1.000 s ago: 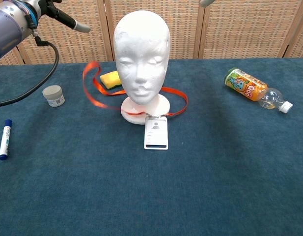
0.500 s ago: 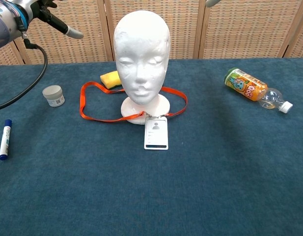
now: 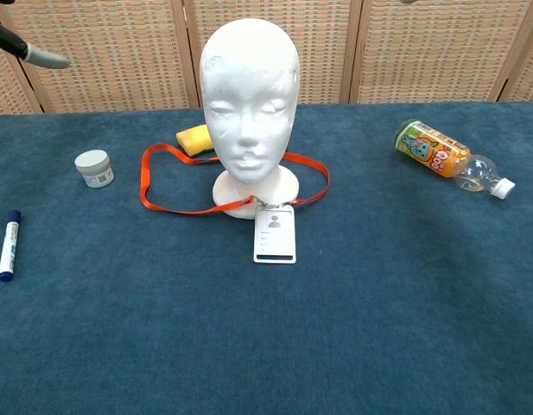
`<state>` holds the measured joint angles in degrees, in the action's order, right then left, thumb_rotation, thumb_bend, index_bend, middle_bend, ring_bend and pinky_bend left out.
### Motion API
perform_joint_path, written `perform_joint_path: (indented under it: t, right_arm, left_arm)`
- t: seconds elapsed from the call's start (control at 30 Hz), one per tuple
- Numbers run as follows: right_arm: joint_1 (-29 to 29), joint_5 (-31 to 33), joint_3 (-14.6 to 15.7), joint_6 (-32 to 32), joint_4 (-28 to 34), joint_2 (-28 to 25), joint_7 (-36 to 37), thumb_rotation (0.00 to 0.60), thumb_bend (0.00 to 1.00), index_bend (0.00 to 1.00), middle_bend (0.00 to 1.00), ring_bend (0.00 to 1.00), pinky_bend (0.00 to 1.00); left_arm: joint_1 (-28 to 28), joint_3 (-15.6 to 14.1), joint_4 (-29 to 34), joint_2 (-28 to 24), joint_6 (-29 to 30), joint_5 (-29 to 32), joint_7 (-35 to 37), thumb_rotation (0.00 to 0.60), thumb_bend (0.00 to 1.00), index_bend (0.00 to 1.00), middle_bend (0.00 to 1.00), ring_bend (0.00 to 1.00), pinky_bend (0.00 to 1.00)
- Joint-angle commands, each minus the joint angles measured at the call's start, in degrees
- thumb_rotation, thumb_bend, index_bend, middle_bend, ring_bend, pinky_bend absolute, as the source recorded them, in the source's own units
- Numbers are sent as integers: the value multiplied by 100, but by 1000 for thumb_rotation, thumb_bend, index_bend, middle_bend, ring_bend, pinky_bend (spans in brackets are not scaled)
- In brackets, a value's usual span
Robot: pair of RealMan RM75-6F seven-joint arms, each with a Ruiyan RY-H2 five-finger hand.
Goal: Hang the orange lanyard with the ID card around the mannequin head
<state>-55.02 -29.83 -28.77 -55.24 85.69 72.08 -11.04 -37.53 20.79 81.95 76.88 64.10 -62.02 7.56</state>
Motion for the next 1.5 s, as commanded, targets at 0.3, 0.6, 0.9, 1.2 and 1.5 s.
perform_joint_path:
  t: [0.3, 0.6, 0.9, 1.2, 1.5]
  right_arm:
    - [1278, -1586, 751, -365, 1042, -789, 722, 600, 0, 248, 15, 0, 0]
    - [2114, -3016, 1421, -774, 1158, -1058, 1266, 600, 0, 248, 15, 0, 0]
    - [2888, -4535, 2139, -1532, 278, -916, 1898, 600, 118, 247, 16, 0, 0]
    - [3560, -5219, 2602, -2250, -290, -649, 2224, 600, 513, 247, 16, 0, 0]
    - [3885, -5357, 2681, -2542, -131, -625, 1893, 600, 523, 247, 10, 0, 0]
  left_arm:
    - [812, -1127, 592, -1051, 16, -1355, 619, 600, 311, 0, 0, 0, 0]
    - [919, -1661, 807, -1324, -470, -1597, 403, 600, 632, 0, 0, 0, 0]
    - [802, -1870, 941, -1080, -915, -1702, 304, 600, 954, 0, 0, 0, 0]
    - [376, -1716, 1238, -673, -1582, -1135, -275, 600, 1000, 0, 0, 0, 0]
    - [6, -1397, 1286, -117, -1290, -389, -1751, 600, 1000, 3, 777, 660, 713]
